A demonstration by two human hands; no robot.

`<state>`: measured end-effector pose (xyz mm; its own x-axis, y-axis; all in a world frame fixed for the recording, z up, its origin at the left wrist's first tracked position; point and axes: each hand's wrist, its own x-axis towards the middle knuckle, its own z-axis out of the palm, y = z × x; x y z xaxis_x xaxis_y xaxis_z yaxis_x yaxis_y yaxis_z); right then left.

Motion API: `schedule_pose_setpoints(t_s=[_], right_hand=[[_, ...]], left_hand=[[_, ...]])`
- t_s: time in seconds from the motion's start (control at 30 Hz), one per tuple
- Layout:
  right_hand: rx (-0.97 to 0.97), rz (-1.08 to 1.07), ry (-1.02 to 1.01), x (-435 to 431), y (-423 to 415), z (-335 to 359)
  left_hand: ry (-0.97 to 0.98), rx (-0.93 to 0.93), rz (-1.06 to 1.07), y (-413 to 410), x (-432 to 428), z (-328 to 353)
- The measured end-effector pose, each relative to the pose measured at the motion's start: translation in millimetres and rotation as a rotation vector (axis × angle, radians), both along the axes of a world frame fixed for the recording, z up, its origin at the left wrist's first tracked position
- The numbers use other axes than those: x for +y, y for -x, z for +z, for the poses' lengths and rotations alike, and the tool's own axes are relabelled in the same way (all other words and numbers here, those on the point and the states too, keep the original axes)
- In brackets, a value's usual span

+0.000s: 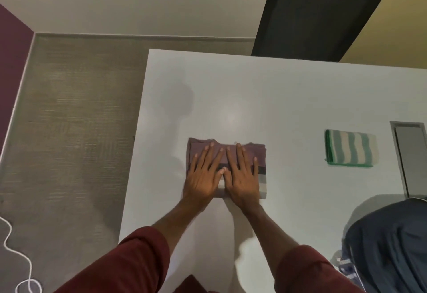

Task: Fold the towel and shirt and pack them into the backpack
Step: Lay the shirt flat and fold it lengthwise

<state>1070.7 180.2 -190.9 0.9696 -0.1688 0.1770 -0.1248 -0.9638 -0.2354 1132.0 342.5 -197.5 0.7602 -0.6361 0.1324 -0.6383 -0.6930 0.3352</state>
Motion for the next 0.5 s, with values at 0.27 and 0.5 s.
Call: schedule_pose_setpoints(t_s=[0.27, 0.5], right_hand=[[0.101, -0.180, -0.165, -11, -10, -12], [0.131, -0.208, -0.153, -15, -11, -10]], left_hand=[[-0.075, 0.196, 0.162, -21, 3, -12], [-0.077, 0.209, 0.176, -17, -7, -14]])
